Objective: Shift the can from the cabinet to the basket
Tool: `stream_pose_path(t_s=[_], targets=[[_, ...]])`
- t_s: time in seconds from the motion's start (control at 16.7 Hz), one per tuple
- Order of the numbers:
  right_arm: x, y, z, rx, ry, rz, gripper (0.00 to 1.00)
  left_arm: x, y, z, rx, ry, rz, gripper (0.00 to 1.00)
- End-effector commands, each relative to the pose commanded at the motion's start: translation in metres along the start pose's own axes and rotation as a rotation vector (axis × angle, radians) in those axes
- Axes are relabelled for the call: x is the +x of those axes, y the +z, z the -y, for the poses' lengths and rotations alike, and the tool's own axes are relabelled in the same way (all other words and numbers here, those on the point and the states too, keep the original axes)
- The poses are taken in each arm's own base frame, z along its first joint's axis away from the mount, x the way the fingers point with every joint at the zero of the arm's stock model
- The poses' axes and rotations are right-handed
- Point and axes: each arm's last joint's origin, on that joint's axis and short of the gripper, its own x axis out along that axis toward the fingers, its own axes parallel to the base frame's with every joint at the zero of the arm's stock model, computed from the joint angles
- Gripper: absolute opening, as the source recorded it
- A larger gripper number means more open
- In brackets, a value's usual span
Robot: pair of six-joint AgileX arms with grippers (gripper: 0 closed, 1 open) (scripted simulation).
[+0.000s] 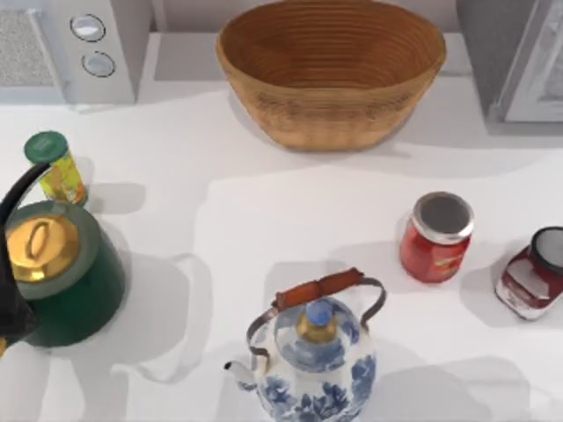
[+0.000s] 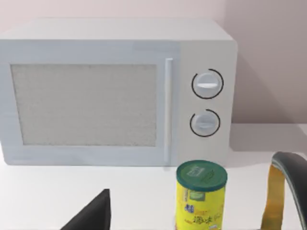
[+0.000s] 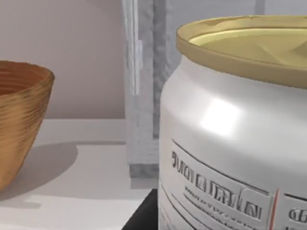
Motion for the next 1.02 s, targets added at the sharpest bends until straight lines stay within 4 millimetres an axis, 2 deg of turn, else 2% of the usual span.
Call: stream_pose_path(t_s=[0.18,0.3,0.42,0.54,0.66,0.78,0.9,1.02], targets=[[0.007,0.033,-0.004,-0.001,-0.013,0.011,0.00,0.000,0.000,0.000,0.000,0.000,0.000,1.00],[0.020,0.062,-0.009,-0.001,-0.017,0.018,0.00,0.000,0.000,0.000,0.000,0.000,0.000,1.00],[0.041,0.092,-0.019,0.000,-0.016,0.024,0.00,0.000,0.000,0.000,0.000,0.000,0.000,1.00],[0.071,0.120,-0.035,0.001,-0.012,0.030,0.00,0.000,0.000,0.000,0.000,0.000,0.000,1.00],[0.107,0.142,-0.058,0.003,-0.004,0.035,0.00,0.000,0.000,0.000,0.000,0.000,0.000,1.00],[0.148,0.154,-0.088,0.006,0.005,0.037,0.00,0.000,0.000,0.000,0.000,0.000,0.000,1.00],[0.188,0.154,-0.125,0.007,0.013,0.036,0.00,0.000,0.000,0.000,0.000,0.000,0.000,1.00],[0.223,0.143,-0.163,0.007,0.018,0.031,0.00,0.000,0.000,0.000,0.000,0.000,0.000,1.00]])
